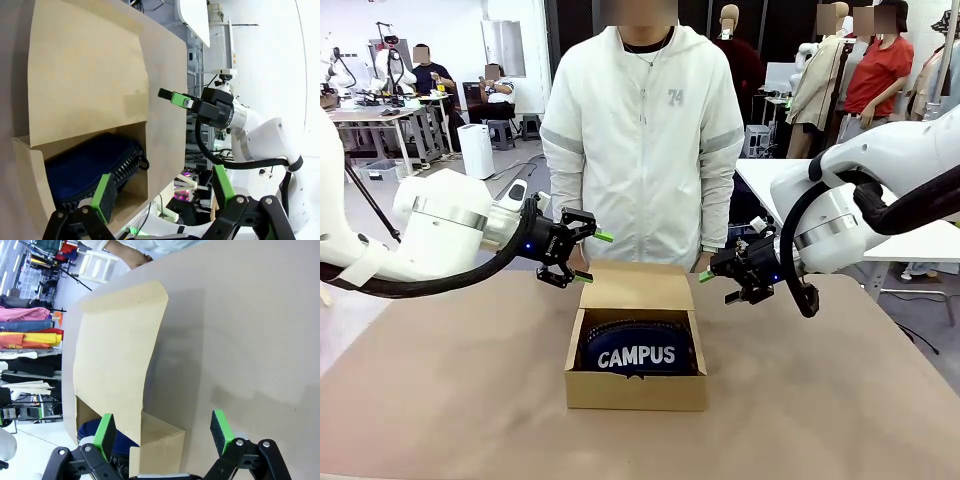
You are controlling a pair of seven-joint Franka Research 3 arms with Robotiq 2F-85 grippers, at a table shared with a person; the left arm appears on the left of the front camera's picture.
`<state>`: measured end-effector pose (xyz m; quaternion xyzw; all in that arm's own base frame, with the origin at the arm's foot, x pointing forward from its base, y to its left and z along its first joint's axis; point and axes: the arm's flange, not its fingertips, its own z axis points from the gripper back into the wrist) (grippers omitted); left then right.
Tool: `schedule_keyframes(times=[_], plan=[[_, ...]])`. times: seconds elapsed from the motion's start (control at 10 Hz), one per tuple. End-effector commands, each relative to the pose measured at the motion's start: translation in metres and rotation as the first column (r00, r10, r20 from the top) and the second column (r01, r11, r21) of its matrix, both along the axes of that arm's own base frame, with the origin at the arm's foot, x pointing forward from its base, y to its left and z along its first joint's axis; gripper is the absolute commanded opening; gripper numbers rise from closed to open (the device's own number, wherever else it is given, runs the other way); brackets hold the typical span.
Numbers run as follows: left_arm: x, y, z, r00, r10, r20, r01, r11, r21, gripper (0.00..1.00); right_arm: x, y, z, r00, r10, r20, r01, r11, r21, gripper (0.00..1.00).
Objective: Pack the items into the box.
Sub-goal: Close the Mailer Box.
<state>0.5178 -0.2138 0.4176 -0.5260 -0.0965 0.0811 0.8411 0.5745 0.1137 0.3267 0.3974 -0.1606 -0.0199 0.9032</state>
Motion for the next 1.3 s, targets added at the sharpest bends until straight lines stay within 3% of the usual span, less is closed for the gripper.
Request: schedule_keyframes(times=[0.0, 0.1, 0.3, 0.6, 0.9, 1.2], plan=[[0.0, 0.0, 0.0, 1.0, 0.0, 0.0, 0.0, 1.0, 0.0, 1.0, 0.006, 0.008, -0.001, 1.0, 0.029, -0.005, -0.029, 0.999, 0.039, 1.0], [0.018, 0.015, -0.017, 0.997, -0.03, -0.074, 0.026, 0.998, -0.055, 1.0, 0.017, 0.019, -0.01, 0.998, 0.035, -0.054, -0.03, 0.995, 0.094, 1.0], [0.04, 0.048, -0.05, 0.977, 0.106, -0.186, -0.109, 0.994, -0.002, 1.0, 0.028, 0.032, -0.018, 0.992, 0.072, -0.1, -0.047, 0.972, 0.228, 1.0], [0.066, 0.067, -0.097, 0.942, 0.189, -0.277, -0.179, 0.982, 0.059, 1.0, 0.039, 0.044, -0.036, 0.969, 0.139, -0.205, -0.074, 0.951, 0.299, 1.0], [0.093, 0.044, -0.132, 0.963, 0.087, -0.255, -0.128, 0.981, -0.148, 1.0, 0.04, 0.057, -0.052, 0.934, 0.209, -0.291, -0.096, 0.929, 0.358, 1.0], [0.102, 0.021, -0.149, 0.975, -0.036, -0.218, -0.032, 0.954, -0.299, 1.0, 0.044, 0.052, -0.049, 0.938, 0.146, -0.314, 0.006, 0.9, 0.436, 1.0]])
